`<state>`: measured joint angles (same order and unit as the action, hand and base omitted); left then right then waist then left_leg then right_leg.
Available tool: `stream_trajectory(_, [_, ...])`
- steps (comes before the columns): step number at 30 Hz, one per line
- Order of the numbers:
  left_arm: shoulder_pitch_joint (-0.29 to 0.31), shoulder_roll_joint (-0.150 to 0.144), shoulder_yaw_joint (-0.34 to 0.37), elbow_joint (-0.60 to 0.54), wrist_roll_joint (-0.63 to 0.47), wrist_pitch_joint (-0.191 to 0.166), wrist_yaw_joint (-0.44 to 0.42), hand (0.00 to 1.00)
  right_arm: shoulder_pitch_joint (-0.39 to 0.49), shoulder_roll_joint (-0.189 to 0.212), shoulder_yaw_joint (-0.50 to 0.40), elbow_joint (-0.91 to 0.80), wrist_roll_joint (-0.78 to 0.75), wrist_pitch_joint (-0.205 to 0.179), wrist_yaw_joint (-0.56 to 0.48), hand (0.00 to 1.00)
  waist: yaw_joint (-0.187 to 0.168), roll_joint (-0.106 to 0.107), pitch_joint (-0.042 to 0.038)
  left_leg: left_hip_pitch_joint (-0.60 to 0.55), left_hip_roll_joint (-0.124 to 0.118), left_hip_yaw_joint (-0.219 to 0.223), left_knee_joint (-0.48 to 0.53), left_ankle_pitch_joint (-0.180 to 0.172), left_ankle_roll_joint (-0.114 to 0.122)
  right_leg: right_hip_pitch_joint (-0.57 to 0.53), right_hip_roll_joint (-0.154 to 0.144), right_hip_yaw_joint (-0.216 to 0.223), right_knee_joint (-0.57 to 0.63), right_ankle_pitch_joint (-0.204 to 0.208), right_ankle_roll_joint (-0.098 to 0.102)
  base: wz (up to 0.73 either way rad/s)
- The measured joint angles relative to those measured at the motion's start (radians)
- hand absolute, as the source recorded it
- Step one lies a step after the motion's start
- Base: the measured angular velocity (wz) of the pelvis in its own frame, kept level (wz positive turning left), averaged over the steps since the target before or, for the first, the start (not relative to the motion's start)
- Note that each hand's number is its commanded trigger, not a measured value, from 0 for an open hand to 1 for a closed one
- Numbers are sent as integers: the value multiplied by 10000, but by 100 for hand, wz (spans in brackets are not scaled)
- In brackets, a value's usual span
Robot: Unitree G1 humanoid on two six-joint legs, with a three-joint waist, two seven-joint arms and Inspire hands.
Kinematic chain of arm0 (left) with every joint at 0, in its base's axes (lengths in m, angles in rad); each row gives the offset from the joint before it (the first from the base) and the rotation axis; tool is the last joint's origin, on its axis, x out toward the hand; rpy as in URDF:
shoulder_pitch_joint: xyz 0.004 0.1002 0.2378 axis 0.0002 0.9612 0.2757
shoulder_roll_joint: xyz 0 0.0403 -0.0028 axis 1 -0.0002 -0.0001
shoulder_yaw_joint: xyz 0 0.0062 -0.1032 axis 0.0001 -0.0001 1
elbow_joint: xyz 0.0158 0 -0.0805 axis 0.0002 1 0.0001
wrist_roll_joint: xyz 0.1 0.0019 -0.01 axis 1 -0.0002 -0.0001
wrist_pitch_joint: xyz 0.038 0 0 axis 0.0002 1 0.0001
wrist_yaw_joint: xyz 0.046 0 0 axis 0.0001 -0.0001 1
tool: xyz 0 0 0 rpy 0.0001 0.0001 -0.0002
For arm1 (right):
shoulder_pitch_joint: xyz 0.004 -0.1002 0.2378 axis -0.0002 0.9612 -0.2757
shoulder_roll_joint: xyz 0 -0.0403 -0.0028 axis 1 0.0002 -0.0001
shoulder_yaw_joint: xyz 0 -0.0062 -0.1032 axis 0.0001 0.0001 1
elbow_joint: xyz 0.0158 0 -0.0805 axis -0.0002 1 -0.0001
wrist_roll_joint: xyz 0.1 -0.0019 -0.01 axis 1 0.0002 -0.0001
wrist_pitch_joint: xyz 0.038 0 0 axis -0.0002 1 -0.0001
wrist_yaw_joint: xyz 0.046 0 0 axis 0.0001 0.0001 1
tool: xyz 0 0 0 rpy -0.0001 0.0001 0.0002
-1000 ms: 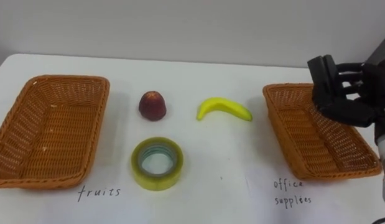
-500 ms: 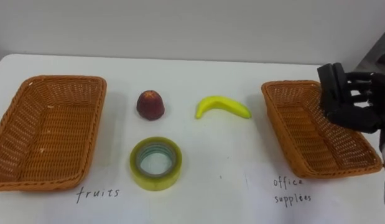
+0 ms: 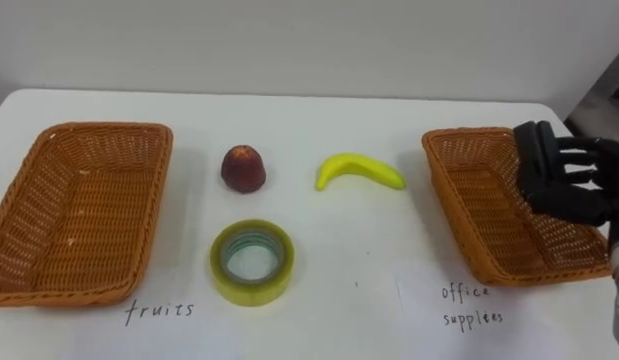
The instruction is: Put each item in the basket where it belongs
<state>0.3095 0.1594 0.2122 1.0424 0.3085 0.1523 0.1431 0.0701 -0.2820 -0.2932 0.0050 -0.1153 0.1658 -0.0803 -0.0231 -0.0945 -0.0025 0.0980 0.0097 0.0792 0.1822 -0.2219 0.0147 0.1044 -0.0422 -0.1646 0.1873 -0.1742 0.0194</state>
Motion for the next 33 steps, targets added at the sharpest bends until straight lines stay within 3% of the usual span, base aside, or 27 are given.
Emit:
stream_trajectory(3, [-47,0,0,-2,3,17,-8,0,0,0,0,195,-49,1,5,100,-1,-41,40,-30,1,-6,-2,0,0,-34,0,0,-2,0,0,0])
stream_trajectory(22, [-273,7,-7,-101,3,233,-61,0,12,3,377,633,-515,200,964,100,86,-75,2,23,4,27,1,2,1,-138,18,107,2,0,0,0])
stream_trajectory(33, [-257,10,20,-99,-1,236,-61,0,488,3,378,840,-607,274,1547,100,172,-92,14,9,3,32,1,1,1,-95,21,132,2,1,0,0])
